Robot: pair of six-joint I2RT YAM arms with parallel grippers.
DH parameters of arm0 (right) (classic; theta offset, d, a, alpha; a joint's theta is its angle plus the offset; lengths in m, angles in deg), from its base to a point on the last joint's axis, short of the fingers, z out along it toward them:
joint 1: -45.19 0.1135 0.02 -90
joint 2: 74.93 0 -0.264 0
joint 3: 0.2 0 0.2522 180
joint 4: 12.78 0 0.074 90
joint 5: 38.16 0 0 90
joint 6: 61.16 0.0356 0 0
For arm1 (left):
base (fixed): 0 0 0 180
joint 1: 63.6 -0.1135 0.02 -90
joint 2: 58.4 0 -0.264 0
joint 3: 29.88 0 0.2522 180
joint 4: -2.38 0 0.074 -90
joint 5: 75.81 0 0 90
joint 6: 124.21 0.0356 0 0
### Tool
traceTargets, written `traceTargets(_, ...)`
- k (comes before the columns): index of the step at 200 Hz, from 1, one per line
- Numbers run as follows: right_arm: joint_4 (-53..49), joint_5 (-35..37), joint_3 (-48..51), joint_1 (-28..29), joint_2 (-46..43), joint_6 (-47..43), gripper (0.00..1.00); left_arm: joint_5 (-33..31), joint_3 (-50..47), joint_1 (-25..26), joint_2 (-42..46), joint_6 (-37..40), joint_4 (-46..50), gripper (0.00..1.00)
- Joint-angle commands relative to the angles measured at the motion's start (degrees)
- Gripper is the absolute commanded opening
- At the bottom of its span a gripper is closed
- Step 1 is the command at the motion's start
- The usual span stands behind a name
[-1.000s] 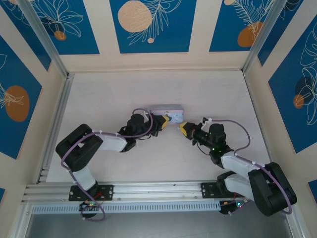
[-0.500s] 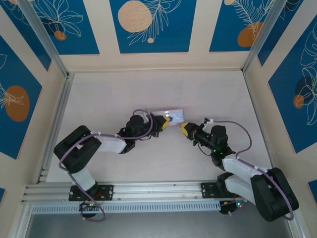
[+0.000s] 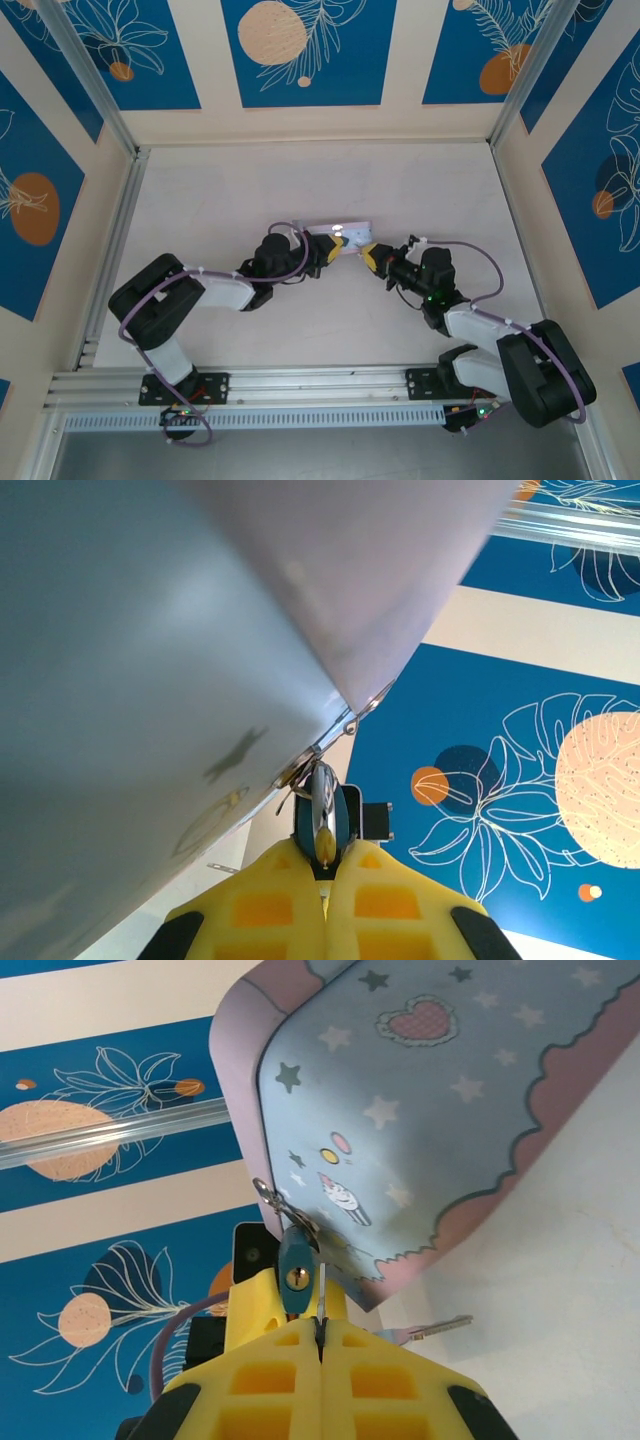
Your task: Unlock the padlock with the key
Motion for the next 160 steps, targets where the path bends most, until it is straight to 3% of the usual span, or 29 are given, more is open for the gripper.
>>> traceTargets(1, 2.0, 0.5, -2.0, 0.9, 1.0, 0.8, 0.0, -0.2, -0.3, 0.7, 1.1, -0.3, -3.8, 0.0)
traceTargets(160, 2.5, 1.3, -4.0, 2.8, 3.3, 1.0, 0.0, -0.4, -0.6, 1.3, 0.8, -0.3, -4.1, 0.0)
